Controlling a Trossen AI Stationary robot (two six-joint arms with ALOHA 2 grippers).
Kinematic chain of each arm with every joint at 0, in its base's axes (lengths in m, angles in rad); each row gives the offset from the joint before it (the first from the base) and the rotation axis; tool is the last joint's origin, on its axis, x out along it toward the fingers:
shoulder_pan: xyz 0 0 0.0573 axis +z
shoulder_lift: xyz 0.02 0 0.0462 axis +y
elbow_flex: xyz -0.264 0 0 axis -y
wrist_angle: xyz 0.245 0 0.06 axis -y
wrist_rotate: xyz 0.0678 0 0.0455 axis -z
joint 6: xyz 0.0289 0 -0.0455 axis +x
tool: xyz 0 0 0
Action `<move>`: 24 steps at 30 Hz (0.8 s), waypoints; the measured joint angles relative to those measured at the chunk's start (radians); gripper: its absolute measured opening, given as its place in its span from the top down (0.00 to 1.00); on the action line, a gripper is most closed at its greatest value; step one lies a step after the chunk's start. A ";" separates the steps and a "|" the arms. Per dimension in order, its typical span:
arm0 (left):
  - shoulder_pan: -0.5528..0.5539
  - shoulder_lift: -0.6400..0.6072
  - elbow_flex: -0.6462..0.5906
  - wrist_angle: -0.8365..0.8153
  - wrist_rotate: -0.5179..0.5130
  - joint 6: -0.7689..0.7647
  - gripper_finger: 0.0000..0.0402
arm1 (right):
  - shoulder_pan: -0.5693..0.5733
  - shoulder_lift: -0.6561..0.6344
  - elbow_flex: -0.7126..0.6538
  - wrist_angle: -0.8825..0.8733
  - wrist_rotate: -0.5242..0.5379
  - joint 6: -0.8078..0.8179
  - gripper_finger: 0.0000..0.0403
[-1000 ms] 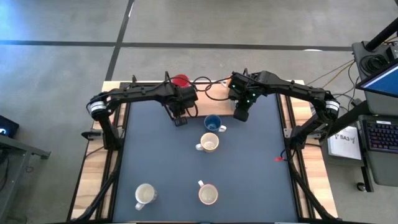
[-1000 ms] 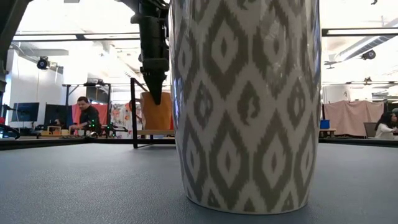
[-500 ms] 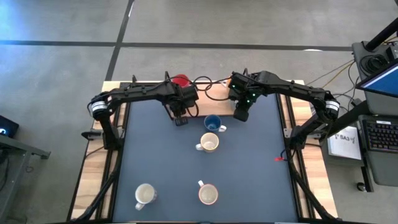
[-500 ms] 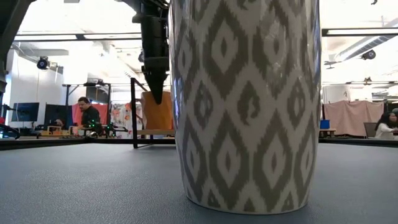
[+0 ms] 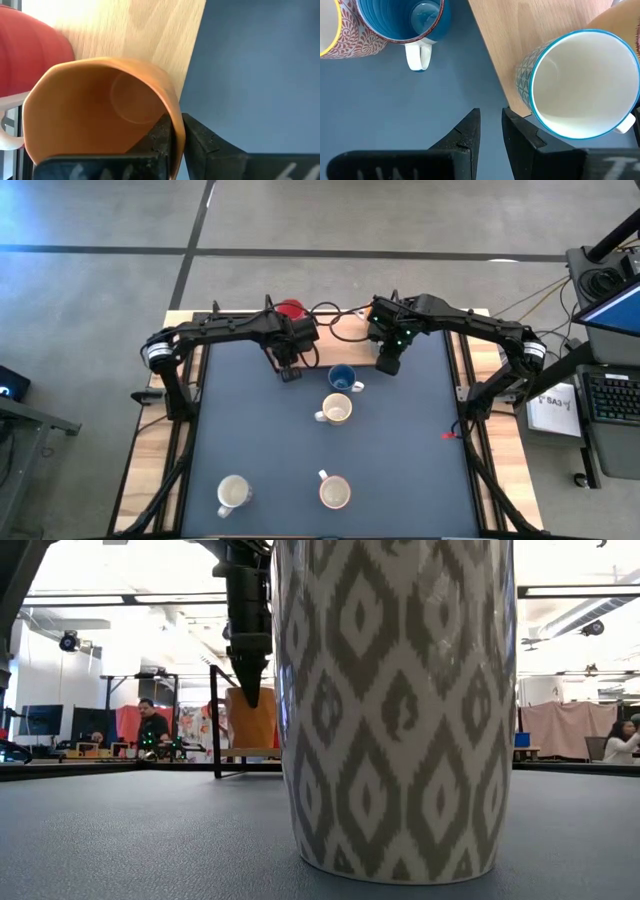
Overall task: Place coffee mugs
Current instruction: Put the orange cup on the shelf aligned with the other red cup, then put the blue cup on the shelf
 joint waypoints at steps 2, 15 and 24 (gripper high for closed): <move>0.000 0.000 0.000 0.001 0.000 -0.002 0.98 | 0.000 0.000 0.000 -0.001 0.000 0.002 0.83; 0.000 -0.003 0.039 0.003 -0.033 -0.029 0.76 | 0.000 0.000 0.000 -0.018 0.000 0.001 0.83; -0.015 -0.024 0.176 -0.059 -0.024 -0.071 0.72 | 0.003 -0.018 0.000 -0.021 -0.006 0.013 0.83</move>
